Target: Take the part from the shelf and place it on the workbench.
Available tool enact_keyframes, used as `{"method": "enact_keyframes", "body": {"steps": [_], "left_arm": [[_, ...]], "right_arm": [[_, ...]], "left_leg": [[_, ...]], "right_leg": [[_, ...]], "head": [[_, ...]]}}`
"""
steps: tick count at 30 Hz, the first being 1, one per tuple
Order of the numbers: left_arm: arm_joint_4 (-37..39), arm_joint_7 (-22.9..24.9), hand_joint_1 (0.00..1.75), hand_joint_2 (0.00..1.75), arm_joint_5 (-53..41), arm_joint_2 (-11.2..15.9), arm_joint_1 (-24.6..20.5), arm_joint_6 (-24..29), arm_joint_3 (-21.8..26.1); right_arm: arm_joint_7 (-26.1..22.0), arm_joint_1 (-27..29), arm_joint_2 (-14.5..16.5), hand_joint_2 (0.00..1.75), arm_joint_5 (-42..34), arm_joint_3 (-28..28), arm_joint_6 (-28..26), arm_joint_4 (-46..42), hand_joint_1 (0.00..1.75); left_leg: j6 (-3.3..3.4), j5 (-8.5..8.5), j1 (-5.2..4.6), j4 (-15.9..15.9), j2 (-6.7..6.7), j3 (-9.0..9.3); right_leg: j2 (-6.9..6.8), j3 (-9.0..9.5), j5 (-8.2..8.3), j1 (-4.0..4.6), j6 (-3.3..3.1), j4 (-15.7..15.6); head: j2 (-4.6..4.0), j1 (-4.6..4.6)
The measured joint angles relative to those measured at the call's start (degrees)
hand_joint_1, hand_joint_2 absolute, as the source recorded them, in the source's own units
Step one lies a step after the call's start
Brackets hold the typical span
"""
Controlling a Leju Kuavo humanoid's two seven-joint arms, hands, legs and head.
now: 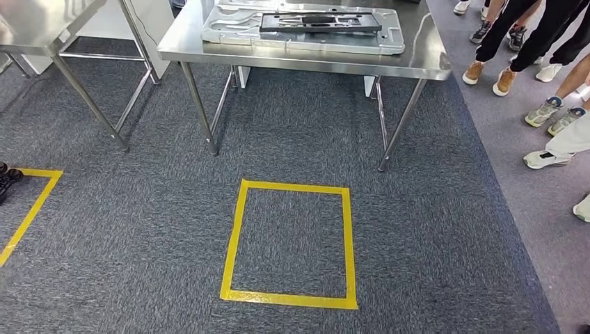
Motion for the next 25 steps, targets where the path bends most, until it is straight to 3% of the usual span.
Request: {"method": "enact_keyframes", "body": {"steps": [1, 4, 5, 7, 9, 15, 25], "left_arm": [[0.00, 0.04, 0.00, 0.00, -0.10, 0.00, 0.01, 0.03, 0.00], [0.00, 0.14, 0.00, 1.31, -1.15, 0.01, 0.00, 0.20, -0.10], [0.00, 0.09, 0.00, 1.75, -1.64, 0.01, -0.02, 0.23, -0.17], [0.00, -0.24, 0.00, 1.75, -2.45, 0.01, -0.08, 0.21, -0.42], [0.00, -0.57, 0.00, 1.75, -3.09, 0.01, -0.17, -0.05, -0.83], [0.00, 0.12, 0.00, 1.75, -3.63, 0.02, -0.69, -1.03, -1.60], [0.00, 0.22, 0.00, 1.75, -3.12, 0.01, -0.61, -1.04, -1.60]], "right_arm": [[0.37, 0.10, 0.67, 1.75, -0.04, -0.37, 0.09, 0.19, 0.00], [3.11, 0.20, 2.55, 1.75, -0.66, -1.56, 2.28, 0.55, 0.00], [4.63, 0.21, 3.25, 1.75, -1.11, -2.09, 3.58, 0.65, 0.00], [7.12, 0.23, 4.98, 1.75, -2.28, -3.25, 5.76, 0.83, 0.00], [7.81, 0.27, 6.83, 1.75, -3.72, -4.55, 7.40, 0.98, 0.00], [4.62, 0.22, 10.00, 1.75, -5.69, -7.15, 11.87, 1.26, 0.00], [3.95, 0.03, 10.47, 1.75, -4.60, -7.56, 13.21, 1.29, 0.00]], "left_leg": [[0.35, -0.05, -0.05, -0.24, 0.03, 0.06], [0.98, 0.27, 0.01, -0.81, 0.13, 0.14], [0.52, 0.51, 0.14, -0.90, 0.13, 0.15], [-0.15, 0.77, 0.37, -1.10, 0.12, 0.20], [-0.40, 0.93, 0.50, -1.26, 0.12, 0.22], [-1.20, 1.11, 0.68, -1.46, 0.12, 0.22], [-1.35, 1.10, 0.68, -1.26, 0.12, 0.14]], "right_leg": [[0.05, 0.02, 0.16, -0.04, -0.05, -0.18], [0.15, 0.09, 0.55, 0.11, -0.40, -0.59], [0.15, 0.06, 0.59, 0.25, -0.66, -0.56], [0.14, -0.01, 0.65, 0.47, -1.04, -0.51], [0.14, -0.09, 0.71, 0.60, -1.30, -0.46], [0.14, -0.20, 0.70, 0.78, -1.63, -0.31], [0.14, -0.22, 0.73, 0.75, -1.58, -0.29]], "head": [[0.00, -0.01], [0.00, -0.02], [0.00, -0.02], [0.00, -0.02], [0.00, -0.02], [0.00, -0.02], [0.00, -0.02]]}}
